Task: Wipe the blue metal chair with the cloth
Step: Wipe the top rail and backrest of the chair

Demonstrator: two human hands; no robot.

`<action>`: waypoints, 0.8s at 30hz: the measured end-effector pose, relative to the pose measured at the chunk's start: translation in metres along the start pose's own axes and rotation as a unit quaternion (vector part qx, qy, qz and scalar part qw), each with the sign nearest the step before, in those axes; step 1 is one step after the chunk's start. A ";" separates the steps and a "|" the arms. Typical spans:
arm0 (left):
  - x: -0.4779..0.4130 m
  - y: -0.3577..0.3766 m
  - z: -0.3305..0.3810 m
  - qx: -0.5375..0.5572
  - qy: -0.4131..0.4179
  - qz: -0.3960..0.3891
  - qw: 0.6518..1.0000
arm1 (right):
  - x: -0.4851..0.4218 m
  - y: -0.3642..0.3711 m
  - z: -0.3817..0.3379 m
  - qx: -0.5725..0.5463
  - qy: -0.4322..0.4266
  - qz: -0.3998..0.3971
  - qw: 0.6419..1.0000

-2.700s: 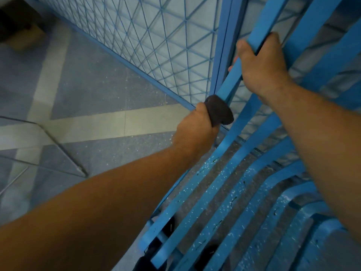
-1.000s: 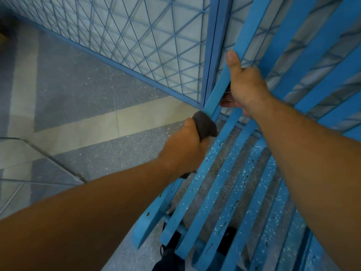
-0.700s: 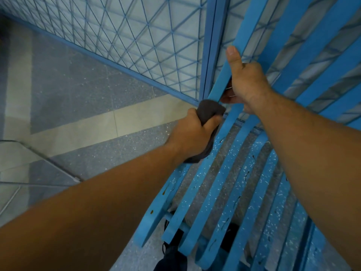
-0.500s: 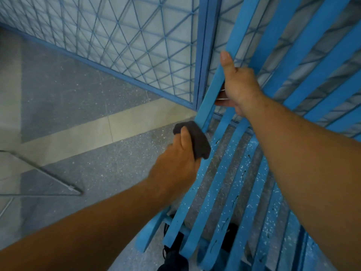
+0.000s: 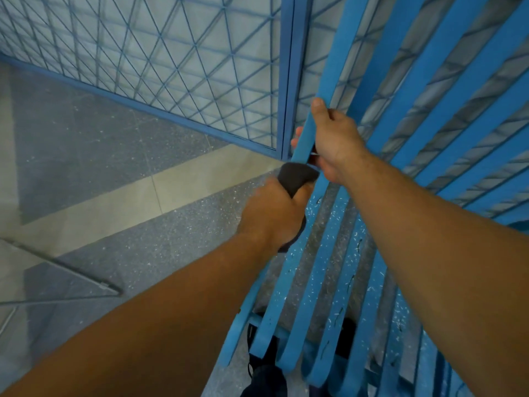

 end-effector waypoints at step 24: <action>0.078 0.014 -0.048 -0.102 0.056 0.026 0.993 | 0.016 0.018 0.021 0.033 -0.051 0.051 0.997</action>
Point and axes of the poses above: each hand's wrist, its own x-axis away from the middle knuckle, its own y-axis out of the palm, z = x × y, the point moved 8 cm from there along -x, towards the middle knuckle, and after that the axes turned 10 degrees about -z, right-handed, at the moved point
